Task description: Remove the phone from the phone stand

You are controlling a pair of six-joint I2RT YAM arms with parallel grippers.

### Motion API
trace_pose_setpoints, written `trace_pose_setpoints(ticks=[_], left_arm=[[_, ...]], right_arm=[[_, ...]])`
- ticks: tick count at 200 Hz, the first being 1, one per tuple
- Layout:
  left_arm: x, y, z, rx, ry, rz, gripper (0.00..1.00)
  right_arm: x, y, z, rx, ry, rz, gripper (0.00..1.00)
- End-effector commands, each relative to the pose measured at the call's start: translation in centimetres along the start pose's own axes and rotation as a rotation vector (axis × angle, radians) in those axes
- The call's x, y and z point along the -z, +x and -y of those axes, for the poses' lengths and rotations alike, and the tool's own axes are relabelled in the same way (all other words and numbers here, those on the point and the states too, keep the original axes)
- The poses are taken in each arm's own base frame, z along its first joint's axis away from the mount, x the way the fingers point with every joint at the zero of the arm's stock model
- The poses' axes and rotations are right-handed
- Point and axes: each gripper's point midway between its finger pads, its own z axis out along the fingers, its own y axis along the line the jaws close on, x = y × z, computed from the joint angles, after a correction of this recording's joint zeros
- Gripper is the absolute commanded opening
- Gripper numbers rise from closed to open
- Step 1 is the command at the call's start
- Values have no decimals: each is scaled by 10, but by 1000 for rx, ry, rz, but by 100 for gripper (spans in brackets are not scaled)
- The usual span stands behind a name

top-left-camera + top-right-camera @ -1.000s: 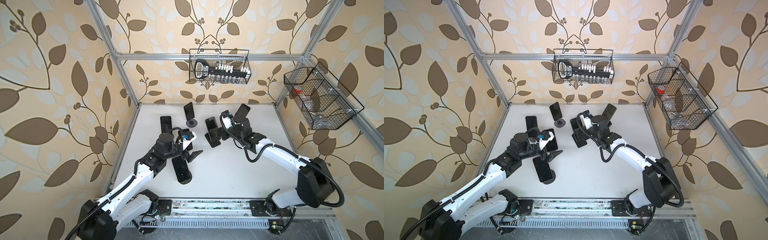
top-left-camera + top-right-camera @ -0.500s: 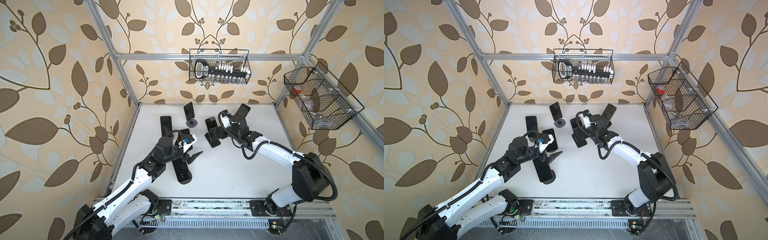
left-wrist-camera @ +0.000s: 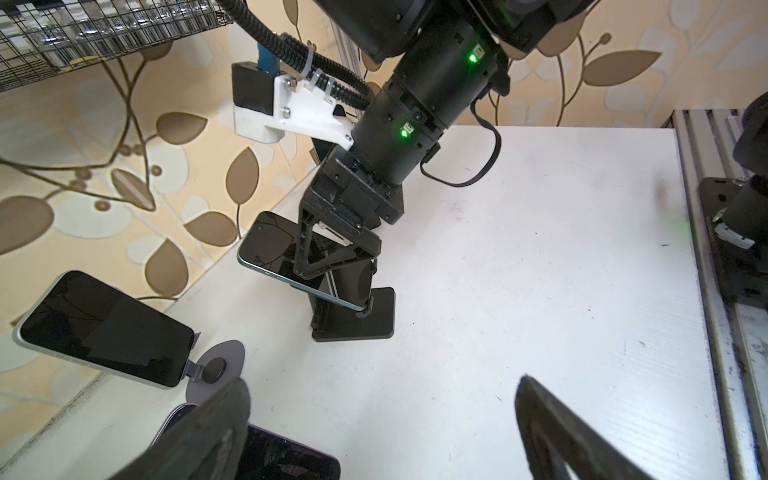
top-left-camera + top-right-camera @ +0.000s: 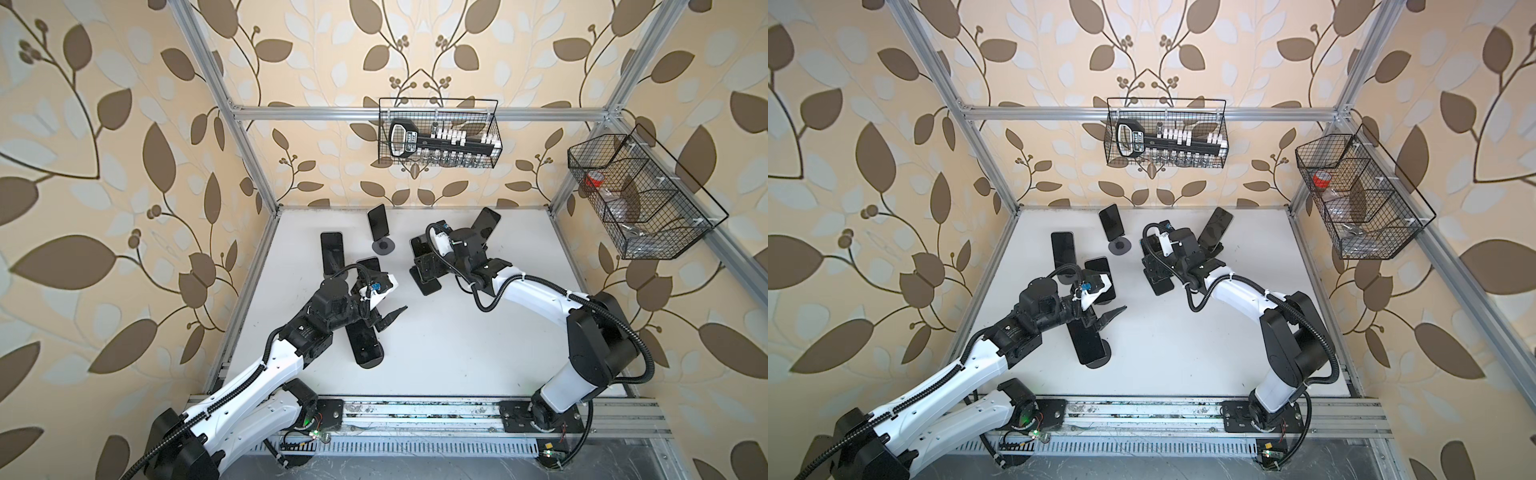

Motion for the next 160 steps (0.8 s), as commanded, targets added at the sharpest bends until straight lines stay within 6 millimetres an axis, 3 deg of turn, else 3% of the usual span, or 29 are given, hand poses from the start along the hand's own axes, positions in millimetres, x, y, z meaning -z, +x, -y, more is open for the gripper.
trace_pose_setpoints(ticks=[1, 160], left_arm=[[5, -14, -1, -63, -30, 54, 99], [3, -5, -5, -91, -85, 32, 99]], right_arm=[[-6, -7, 0, 14, 14, -5, 97], [-34, 8, 11, 71, 79, -102, 95]])
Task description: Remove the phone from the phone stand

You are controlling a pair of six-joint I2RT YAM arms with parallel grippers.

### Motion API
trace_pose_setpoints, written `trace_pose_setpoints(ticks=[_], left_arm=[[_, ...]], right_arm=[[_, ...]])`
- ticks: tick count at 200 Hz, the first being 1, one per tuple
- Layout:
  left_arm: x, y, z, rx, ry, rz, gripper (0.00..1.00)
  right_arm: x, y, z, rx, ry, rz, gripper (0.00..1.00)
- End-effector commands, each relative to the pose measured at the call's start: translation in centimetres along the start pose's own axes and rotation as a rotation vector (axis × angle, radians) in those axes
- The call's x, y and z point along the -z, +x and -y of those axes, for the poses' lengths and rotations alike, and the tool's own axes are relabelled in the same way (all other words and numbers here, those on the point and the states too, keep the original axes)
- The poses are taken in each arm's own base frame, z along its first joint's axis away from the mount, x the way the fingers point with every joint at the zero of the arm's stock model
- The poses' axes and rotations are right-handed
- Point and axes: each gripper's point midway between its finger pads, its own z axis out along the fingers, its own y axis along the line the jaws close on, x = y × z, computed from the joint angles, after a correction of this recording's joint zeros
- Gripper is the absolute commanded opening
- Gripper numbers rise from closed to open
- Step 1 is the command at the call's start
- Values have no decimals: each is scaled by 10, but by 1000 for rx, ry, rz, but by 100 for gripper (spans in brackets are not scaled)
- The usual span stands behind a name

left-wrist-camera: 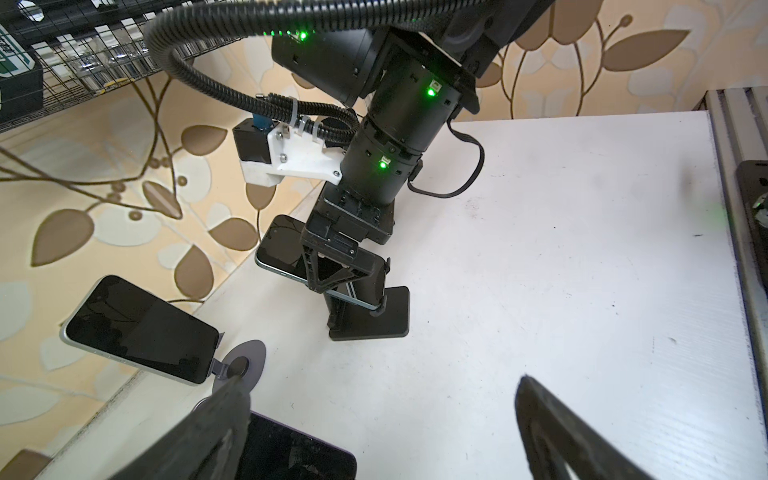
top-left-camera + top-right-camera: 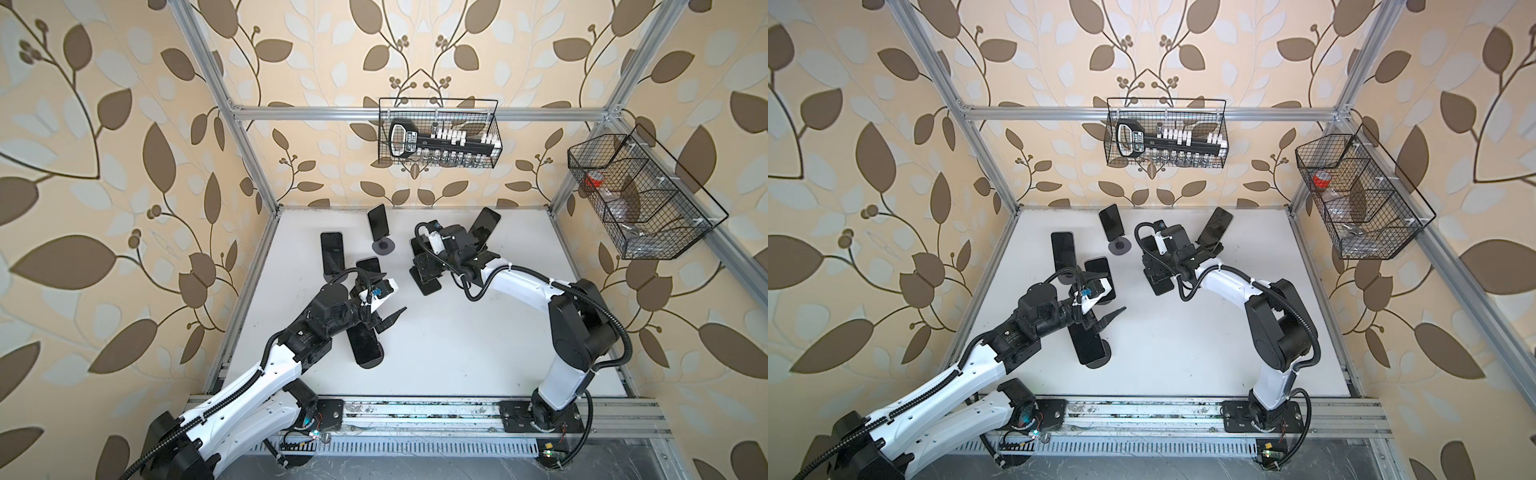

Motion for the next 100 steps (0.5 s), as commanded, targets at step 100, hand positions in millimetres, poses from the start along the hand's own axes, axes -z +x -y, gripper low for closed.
trace_pose_setpoints(ticks=[100], left_arm=[[0, -4, 3, -62, -9, 24, 99]], right_arm=[[-12, -7, -9, 28, -4, -7, 88]])
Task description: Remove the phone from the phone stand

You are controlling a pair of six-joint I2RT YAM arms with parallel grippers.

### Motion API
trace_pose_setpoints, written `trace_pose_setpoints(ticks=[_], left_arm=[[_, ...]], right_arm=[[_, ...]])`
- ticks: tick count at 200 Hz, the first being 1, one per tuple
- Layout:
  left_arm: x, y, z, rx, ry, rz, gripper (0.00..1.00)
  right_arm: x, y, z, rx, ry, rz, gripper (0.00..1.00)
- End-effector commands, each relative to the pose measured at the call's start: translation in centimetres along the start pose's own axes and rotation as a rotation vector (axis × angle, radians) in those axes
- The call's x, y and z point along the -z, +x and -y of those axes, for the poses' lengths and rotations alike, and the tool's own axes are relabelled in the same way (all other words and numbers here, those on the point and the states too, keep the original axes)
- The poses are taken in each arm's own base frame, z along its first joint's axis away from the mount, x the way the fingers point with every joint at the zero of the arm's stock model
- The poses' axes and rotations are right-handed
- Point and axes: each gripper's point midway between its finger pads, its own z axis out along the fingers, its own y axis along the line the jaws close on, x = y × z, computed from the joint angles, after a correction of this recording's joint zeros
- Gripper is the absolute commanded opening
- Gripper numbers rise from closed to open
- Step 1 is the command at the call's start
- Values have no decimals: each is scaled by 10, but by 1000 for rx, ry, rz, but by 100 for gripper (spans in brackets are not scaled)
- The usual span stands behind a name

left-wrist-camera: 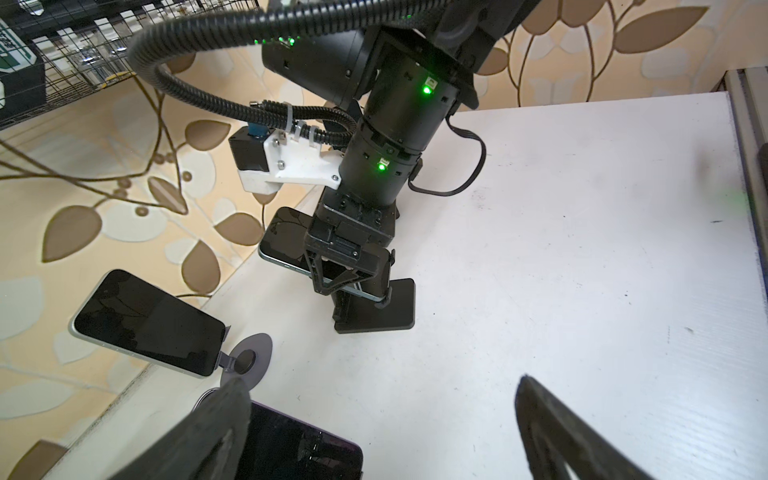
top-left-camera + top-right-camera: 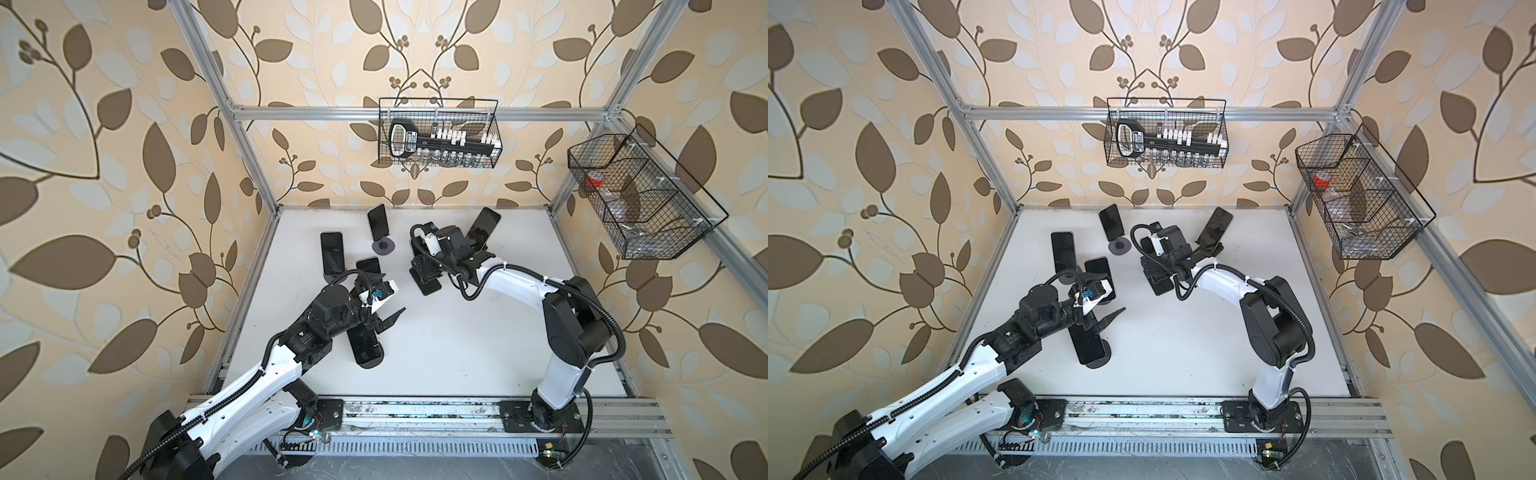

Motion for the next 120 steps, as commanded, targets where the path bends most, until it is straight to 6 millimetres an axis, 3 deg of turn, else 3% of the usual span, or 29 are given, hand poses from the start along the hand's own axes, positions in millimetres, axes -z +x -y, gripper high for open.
trace_pose_setpoints(ticks=[1, 75, 120], left_arm=[[1, -9, 0, -41, -8, 35, 99], [1, -7, 9, -82, 4, 34, 99], [6, -7, 1, -113, -74, 40, 99]], right_arm=[[-3, -11, -3, 8, 4, 15, 88], [-4, -10, -2, -4, 4, 12, 79], [0, -12, -2, -5, 8, 20, 76]])
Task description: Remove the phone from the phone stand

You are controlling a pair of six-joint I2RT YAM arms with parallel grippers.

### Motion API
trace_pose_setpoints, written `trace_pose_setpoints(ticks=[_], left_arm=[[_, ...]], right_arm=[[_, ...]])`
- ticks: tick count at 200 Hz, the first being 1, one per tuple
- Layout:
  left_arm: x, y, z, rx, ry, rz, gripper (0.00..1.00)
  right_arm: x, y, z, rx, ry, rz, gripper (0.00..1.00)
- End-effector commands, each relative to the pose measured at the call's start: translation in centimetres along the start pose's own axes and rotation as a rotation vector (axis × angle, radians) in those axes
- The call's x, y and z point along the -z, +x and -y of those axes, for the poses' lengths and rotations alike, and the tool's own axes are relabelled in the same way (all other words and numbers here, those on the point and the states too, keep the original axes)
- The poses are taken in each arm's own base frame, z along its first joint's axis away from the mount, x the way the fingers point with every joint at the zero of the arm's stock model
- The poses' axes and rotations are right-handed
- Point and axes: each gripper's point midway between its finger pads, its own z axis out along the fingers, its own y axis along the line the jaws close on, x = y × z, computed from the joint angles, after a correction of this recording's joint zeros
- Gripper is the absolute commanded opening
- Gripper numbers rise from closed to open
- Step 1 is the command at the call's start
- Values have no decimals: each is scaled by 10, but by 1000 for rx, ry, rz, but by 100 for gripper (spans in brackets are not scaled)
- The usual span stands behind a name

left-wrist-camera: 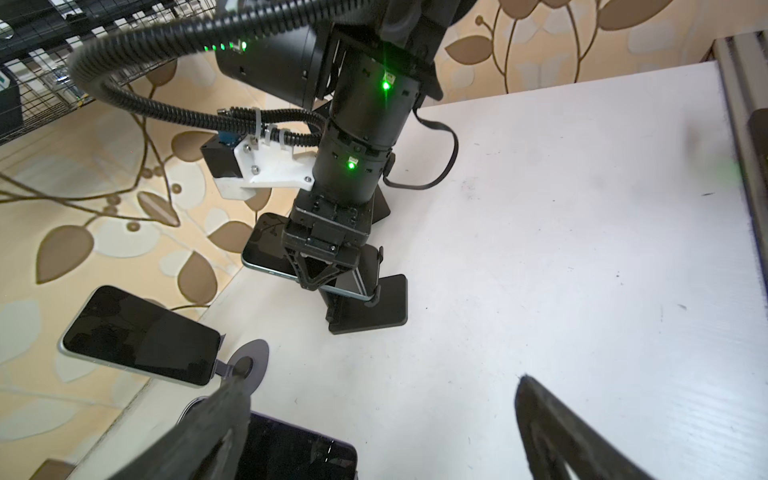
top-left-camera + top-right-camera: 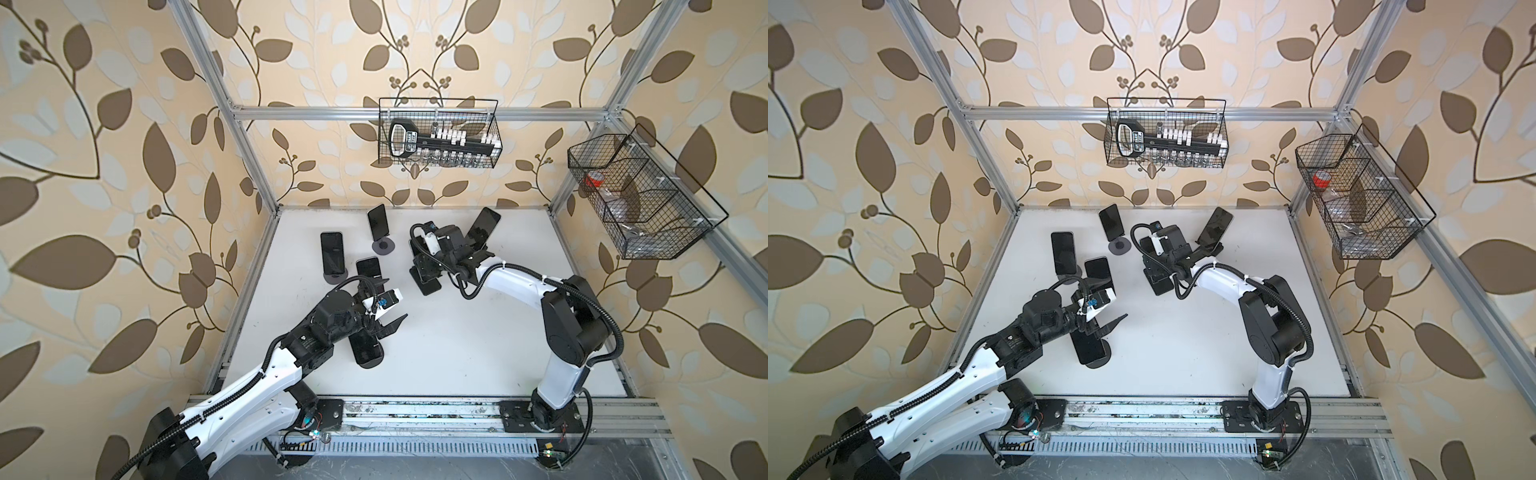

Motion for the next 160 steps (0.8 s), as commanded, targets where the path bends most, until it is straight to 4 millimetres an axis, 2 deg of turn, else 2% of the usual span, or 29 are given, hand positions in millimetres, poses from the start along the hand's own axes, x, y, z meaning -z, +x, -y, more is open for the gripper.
trace_pose_setpoints(ticks=[1, 160], left_arm=[[6, -15, -12, -50, -76, 54, 99], [7, -12, -11, -55, -87, 40, 99]], right_arm=[[2, -11, -4, -2, -7, 21, 76], [18, -23, -7, 26, -19, 61, 74]])
